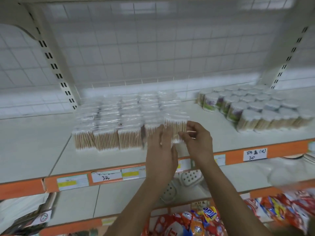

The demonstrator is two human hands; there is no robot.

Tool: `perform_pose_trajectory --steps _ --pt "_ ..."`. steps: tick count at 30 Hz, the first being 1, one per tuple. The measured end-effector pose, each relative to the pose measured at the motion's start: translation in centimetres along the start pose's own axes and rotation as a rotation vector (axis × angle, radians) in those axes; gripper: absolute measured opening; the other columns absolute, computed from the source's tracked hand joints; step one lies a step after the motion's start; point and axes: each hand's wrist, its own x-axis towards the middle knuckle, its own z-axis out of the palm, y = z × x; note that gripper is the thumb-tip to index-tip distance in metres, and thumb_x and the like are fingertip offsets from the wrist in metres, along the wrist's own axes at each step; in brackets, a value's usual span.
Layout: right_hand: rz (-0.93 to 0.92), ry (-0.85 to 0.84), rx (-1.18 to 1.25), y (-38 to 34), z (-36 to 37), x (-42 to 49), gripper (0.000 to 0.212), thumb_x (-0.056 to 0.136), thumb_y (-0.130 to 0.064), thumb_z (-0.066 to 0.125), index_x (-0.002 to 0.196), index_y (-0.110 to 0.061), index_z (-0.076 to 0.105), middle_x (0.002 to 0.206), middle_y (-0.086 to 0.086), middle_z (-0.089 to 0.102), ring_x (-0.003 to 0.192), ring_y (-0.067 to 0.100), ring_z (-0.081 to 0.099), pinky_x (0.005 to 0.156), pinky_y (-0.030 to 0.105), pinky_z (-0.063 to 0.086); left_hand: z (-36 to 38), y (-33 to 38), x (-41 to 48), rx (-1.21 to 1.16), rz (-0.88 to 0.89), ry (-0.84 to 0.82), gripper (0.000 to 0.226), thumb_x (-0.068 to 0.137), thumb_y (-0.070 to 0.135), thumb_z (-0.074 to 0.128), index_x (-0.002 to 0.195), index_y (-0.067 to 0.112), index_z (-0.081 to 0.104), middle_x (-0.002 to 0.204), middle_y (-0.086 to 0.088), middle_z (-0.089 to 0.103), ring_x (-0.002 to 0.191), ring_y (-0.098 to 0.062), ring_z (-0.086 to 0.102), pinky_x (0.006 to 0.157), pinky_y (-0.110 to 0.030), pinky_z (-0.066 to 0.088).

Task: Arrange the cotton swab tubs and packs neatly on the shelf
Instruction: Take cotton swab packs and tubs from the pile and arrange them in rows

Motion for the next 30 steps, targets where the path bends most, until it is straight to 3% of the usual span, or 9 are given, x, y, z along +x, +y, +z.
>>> perform_pose_trajectory --steps 4,8,11,15,19,27,30 --pt "0.017 -0.030 -0.070 2.1 -1.0 1.1 0.031 0.084 -0.010 0.068 0.114 -0.012 0.060 0.088 -0.009 0.060 0.076 0.008 0.060 0.060 0.000 0.041 2.1 1.2 -0.6 0.021 -0.001 -0.070 0.064 0.073 0.002 0.070 0.130 0.013 0.043 0.136 -0.022 0.045 0.119 -0.037 0.050 0.083 -0.037 0.053" --pt "-0.024 -0.089 -0.176 3.2 -0.9 1.5 0.027 0.085 -0.006 0.065 0.111 -0.010 0.059 0.086 -0.007 0.058 0.078 0.012 0.059 0.064 0.004 0.038 3.1 1.5 -0.8 0.036 -0.069 -0.091 0.063 0.072 0.001 0.072 0.126 0.016 0.042 0.133 -0.023 0.048 0.116 -0.040 0.053 0.079 -0.041 0.054" --pt "-0.053 -0.128 -0.240 3.5 -0.7 2.0 0.030 0.084 -0.005 0.064 0.112 -0.012 0.058 0.099 0.000 0.063 0.087 0.014 0.061 0.076 0.016 0.041 3.4 1.4 -0.7 0.042 -0.101 -0.115 0.058 0.074 0.003 0.069 0.126 0.014 0.045 0.132 -0.024 0.048 0.112 -0.040 0.056 0.075 -0.041 0.056" --pt "-0.079 -0.139 -0.291 3.5 -0.5 2.6 0.032 0.084 -0.005 0.062 0.115 -0.011 0.057 0.108 0.005 0.064 0.089 0.014 0.060 0.078 0.016 0.040 3.7 1.2 -0.5 0.036 -0.119 -0.133 0.045 0.076 0.001 0.066 0.120 0.004 0.057 0.132 -0.025 0.048 0.096 -0.038 0.064 0.066 -0.040 0.057" --pt "-0.078 -0.140 -0.318 3.6 -0.2 3.2 0.028 0.084 -0.006 0.061 0.112 -0.009 0.057 0.106 0.008 0.064 0.094 0.021 0.062 0.082 0.026 0.044 3.9 1.2 -0.4 0.060 -0.117 -0.127 0.041 0.076 0.002 0.066 0.117 0.002 0.060 0.131 -0.023 0.048 0.099 -0.035 0.063 0.071 -0.037 0.057" --pt "-0.061 -0.143 -0.317 3.8 -0.1 3.4 0.025 0.086 -0.011 0.062 0.111 -0.009 0.055 0.098 0.006 0.063 0.088 0.020 0.061 0.075 0.024 0.041 4.0 1.1 -0.4 0.058 -0.133 -0.118 0.039 0.079 0.006 0.065 0.118 0.004 0.061 0.133 -0.021 0.049 0.113 -0.032 0.058 0.090 -0.036 0.052" --pt "-0.059 -0.127 -0.308 4.1 -0.1 3.4 0.024 0.086 -0.011 0.063 0.109 -0.009 0.055 0.097 0.006 0.063 0.087 0.021 0.061 0.077 0.028 0.045 4.0 1.1 -0.4 0.045 -0.129 -0.127 0.039 0.080 0.006 0.064 0.118 0.004 0.061 0.135 -0.021 0.049 0.116 -0.033 0.057 0.093 -0.039 0.051"
